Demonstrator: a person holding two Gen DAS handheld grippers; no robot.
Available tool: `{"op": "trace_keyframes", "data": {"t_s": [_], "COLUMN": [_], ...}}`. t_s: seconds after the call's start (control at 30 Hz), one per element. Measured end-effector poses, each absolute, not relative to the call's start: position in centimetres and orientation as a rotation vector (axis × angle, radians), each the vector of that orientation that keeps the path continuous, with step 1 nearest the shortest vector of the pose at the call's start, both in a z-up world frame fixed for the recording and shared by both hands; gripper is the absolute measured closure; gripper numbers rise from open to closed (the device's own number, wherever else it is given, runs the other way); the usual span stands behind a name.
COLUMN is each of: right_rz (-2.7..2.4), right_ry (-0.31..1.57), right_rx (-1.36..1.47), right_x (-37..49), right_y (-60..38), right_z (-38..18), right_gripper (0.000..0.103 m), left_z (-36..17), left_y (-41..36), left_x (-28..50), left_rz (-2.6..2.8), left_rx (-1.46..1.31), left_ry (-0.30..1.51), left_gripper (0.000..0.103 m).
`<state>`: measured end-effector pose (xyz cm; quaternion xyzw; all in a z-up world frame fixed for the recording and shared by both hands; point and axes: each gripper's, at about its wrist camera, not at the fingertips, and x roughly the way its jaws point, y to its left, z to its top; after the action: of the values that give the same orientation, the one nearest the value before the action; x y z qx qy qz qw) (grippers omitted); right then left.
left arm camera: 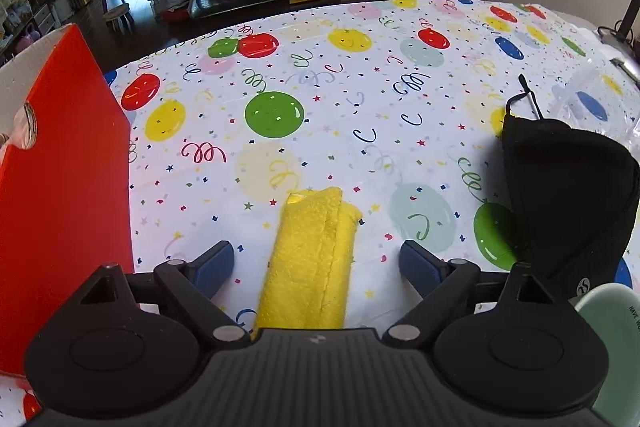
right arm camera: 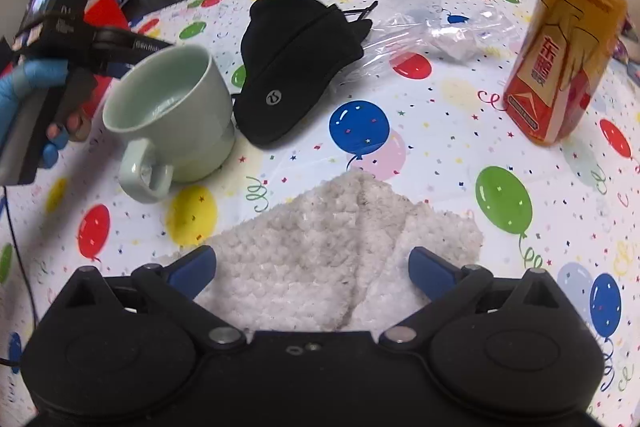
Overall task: Organize soft objects
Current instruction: 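Grasp the yellow cloth with the left gripper while the right gripper grasps the white knitted cloth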
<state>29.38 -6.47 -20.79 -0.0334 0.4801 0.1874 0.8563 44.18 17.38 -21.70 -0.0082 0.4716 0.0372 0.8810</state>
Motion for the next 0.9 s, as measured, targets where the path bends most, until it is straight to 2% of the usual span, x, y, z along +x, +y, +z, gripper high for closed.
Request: {"op": "trace_keyframes", "data": {"t_s": [0.07, 0.17, 0.23, 0.3, 0.47, 0.57, 0.63, 0.73, 0.9], "right_rz": [0.378, 0.361, 0.345, 0.33, 0.318, 0.315, 0.316, 0.313, 0.323], "right_ry": [1.008, 0.999, 0.99, 0.981, 0.964, 0.952, 0.946, 0.94, 0.919], "right_rx": [-0.086, -0.102, -0.115, -0.134, -0.164, -0.177, -0.177, -0.176, -0.137], "right_x": [29.3, 29.2, 29.1, 28.9, 28.4, 28.2, 28.1, 28.1, 27.6], "right_y": [-6.2, -6.0, -5.9, -5.8, -5.9, -6.1, -6.3, -6.6, -7.5], "right_z": [-21.1, -21.3, -21.3, -21.2, -20.9, -20.7, -20.5, -20.4, -19.5], "right_gripper": [0.001, 0.002, 0.008, 0.014, 0.03, 0.049, 0.069, 0.086, 0.095], "left_z": [-21.6, -21.4, -21.1, -21.0, -20.8, -20.8, -20.8, -20.6, -20.3], "left_y": [17.5, 17.5, 17.5, 17.4, 17.2, 17.3, 17.3, 17.4, 17.3], "left_x": [44.1, 44.0, 43.8, 43.7, 43.2, 42.8, 42.5, 42.0, 40.8], "left_rz": [0.074, 0.087, 0.096, 0.102, 0.122, 0.119, 0.123, 0.128, 0.123], "left_rx": [-0.035, -0.043, -0.047, -0.041, -0.022, -0.027, -0.033, -0.039, -0.051], "left_ry": [0.977, 0.97, 0.964, 0.964, 0.966, 0.967, 0.971, 0.975, 0.976], "left_gripper": [0.025, 0.043, 0.056, 0.062, 0.064, 0.065, 0.065, 0.065, 0.066]}}
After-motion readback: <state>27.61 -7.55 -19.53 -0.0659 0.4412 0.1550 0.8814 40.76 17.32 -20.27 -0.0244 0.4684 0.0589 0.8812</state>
